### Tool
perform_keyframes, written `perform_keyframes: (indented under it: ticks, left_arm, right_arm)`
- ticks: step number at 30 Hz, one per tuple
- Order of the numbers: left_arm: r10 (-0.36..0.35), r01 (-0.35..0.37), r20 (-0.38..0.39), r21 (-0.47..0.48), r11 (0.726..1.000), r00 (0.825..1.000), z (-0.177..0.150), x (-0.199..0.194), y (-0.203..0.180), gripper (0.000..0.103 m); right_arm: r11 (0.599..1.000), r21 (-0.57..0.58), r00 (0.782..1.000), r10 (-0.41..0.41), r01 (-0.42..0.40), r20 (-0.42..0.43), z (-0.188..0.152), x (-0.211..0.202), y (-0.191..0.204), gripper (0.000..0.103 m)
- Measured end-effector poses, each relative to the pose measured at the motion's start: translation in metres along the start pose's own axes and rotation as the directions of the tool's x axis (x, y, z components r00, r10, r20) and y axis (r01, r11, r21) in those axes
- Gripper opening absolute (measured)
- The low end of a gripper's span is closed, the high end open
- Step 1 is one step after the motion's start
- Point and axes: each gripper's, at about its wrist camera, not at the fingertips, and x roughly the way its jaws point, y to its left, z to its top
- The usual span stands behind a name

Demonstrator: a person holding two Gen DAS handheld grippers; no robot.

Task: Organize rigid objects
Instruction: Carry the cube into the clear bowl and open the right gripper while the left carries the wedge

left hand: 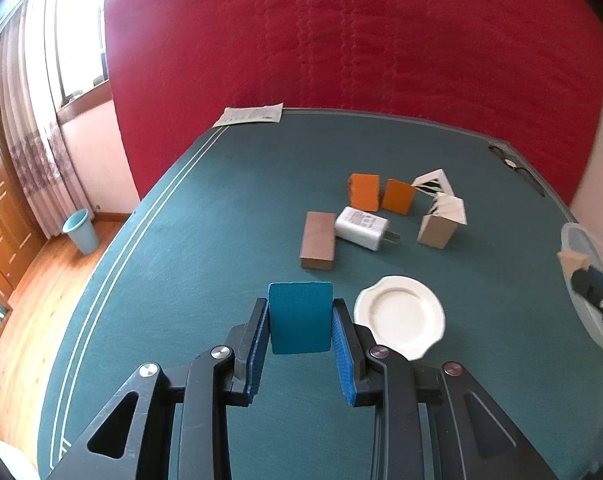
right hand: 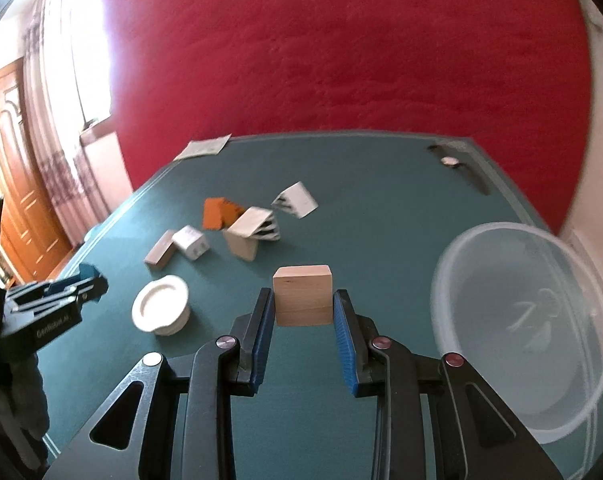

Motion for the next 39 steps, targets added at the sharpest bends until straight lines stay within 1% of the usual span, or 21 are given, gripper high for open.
perform_keyframes:
  ticks: [4,9,20,28,39]
  left_arm:
    - [-0.016,0.015,0.013,0.026,1.0,1.0,-0.002,-0.006,-0.013,0.032]
    - [-0.035,0.033,0.023,0.054,0.998,0.999,-0.003,-0.012,-0.028,0.032]
    - [-0.069,0.065,0.029,0.108,0.992,0.997,-0.006,-0.021,-0.057,0.032]
    - [-0.085,0.079,0.035,0.15,0.985,0.996,-0.008,-0.028,-0.077,0.032]
    - [-0.112,0.102,0.035,0.206,0.973,0.993,-0.009,-0.033,-0.105,0.032]
  right_arm:
    - [0.998,0.031,0.998,-0.049,0.048,0.029,0.002,-0.016,-0.019,0.031]
    - [0.991,0.072,0.992,-0.118,0.115,0.043,-0.001,-0.03,-0.046,0.031]
    - [0.96,0.16,0.972,-0.236,0.231,0.014,-0.014,-0.044,-0.101,0.031]
    - [0.938,0.198,0.957,-0.289,0.285,-0.012,-0.027,-0.048,-0.131,0.031]
    - [0.91,0.262,0.945,-0.327,0.32,-0.019,-0.036,-0.059,-0.164,0.031]
